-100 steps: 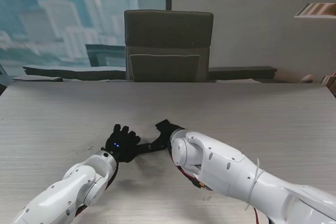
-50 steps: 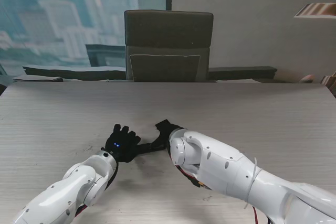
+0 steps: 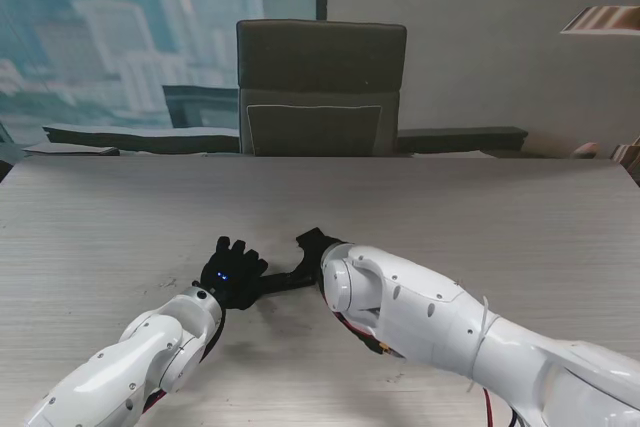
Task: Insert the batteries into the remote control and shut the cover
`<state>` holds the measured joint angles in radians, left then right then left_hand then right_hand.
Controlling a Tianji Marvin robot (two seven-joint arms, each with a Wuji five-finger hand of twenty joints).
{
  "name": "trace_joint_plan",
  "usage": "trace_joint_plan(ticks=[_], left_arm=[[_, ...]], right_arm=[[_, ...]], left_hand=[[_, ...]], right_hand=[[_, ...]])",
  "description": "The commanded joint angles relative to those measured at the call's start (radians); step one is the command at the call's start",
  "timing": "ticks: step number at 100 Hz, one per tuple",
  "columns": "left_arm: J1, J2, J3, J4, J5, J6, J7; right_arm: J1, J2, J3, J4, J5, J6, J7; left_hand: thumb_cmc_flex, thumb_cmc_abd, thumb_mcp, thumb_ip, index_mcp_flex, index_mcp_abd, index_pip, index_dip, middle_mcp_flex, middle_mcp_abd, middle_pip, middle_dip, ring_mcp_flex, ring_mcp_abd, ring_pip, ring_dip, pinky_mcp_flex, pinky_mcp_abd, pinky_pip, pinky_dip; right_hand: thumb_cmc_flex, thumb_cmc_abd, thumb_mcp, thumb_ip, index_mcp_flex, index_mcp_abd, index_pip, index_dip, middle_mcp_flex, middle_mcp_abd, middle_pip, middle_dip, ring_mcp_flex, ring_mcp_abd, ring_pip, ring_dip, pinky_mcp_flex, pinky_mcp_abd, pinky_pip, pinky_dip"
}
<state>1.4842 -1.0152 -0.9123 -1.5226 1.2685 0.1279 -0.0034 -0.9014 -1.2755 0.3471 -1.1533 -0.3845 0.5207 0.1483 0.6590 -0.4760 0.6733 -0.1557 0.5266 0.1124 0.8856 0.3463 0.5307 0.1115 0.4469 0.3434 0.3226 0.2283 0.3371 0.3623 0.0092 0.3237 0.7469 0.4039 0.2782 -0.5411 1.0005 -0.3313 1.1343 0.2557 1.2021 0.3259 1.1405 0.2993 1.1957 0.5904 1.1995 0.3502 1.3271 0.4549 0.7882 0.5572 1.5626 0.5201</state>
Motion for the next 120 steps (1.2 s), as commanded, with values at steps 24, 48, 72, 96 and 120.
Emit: trace_joint_plan(ticks=[24,48,72,96,120], left_arm=[[0.018,0.003,0.010,0.025,0.000,-0.002,-0.034],[0.018,0.003,0.011,0.024,0.000,-0.003,-0.036],[0.018,0.003,0.012,0.023,0.002,-0.002,-0.037],[0.021,0.003,0.010,0.024,0.004,-0.002,-0.030],[0.019,0.003,0.011,0.025,0.002,-0.004,-0.031]], right_arm=[[0.002,0.014,-0.075,-0.003,0.002,0.040,0.099],[0.008,0.018,-0.090,-0.011,-0.013,0.071,0.108],[-0.009,0.019,-0.077,-0.020,-0.034,0.097,0.080],[-0.026,0.008,-0.079,-0.008,-0.091,0.119,0.029],[-0.020,0.006,-0.097,0.003,-0.093,0.127,0.037]], left_hand=[[0.094,0.022,0.006,0.043,0.094,-0.200,0.146,0.055,-0.008,0.000,0.009,0.007,-0.012,0.004,0.006,-0.008,-0.009,0.001,0.010,-0.018],[0.095,0.022,0.006,0.044,0.094,-0.203,0.146,0.056,-0.008,0.000,0.010,0.007,-0.012,0.003,0.007,-0.008,-0.009,0.001,0.011,-0.018],[0.095,0.021,0.006,0.043,0.094,-0.202,0.147,0.056,-0.008,-0.001,0.009,0.007,-0.011,0.002,0.006,-0.008,-0.009,0.001,0.011,-0.018],[0.095,0.022,0.006,0.043,0.095,-0.206,0.146,0.055,-0.008,0.000,0.010,0.007,-0.011,0.004,0.007,-0.008,-0.009,0.002,0.011,-0.018],[0.096,0.022,0.006,0.043,0.095,-0.204,0.147,0.055,-0.008,0.000,0.009,0.007,-0.011,0.003,0.007,-0.008,-0.009,0.002,0.011,-0.018]], right_hand=[[0.334,0.004,0.125,0.071,-0.195,-0.146,-0.041,-0.046,-0.087,0.038,-0.042,0.018,-0.047,-0.048,-0.009,0.034,-0.045,-0.047,0.030,0.028],[0.389,0.009,0.126,0.063,-0.252,-0.127,-0.042,-0.064,-0.129,0.049,-0.051,0.015,-0.069,-0.046,-0.029,0.037,-0.054,-0.051,0.020,0.029],[0.359,-0.054,0.152,0.088,-0.225,-0.107,-0.059,-0.125,-0.096,0.043,-0.063,-0.010,-0.036,-0.043,-0.057,0.033,-0.017,-0.053,0.035,0.035],[0.227,-0.135,0.155,0.076,-0.153,-0.152,-0.031,-0.106,-0.019,0.016,-0.041,-0.014,0.044,-0.063,-0.027,0.020,0.063,-0.048,0.071,0.027],[0.013,-0.102,0.099,0.189,-0.081,-0.146,-0.172,0.153,-0.005,0.007,-0.031,-0.008,0.057,-0.072,-0.003,-0.004,0.078,-0.053,0.095,-0.003]])
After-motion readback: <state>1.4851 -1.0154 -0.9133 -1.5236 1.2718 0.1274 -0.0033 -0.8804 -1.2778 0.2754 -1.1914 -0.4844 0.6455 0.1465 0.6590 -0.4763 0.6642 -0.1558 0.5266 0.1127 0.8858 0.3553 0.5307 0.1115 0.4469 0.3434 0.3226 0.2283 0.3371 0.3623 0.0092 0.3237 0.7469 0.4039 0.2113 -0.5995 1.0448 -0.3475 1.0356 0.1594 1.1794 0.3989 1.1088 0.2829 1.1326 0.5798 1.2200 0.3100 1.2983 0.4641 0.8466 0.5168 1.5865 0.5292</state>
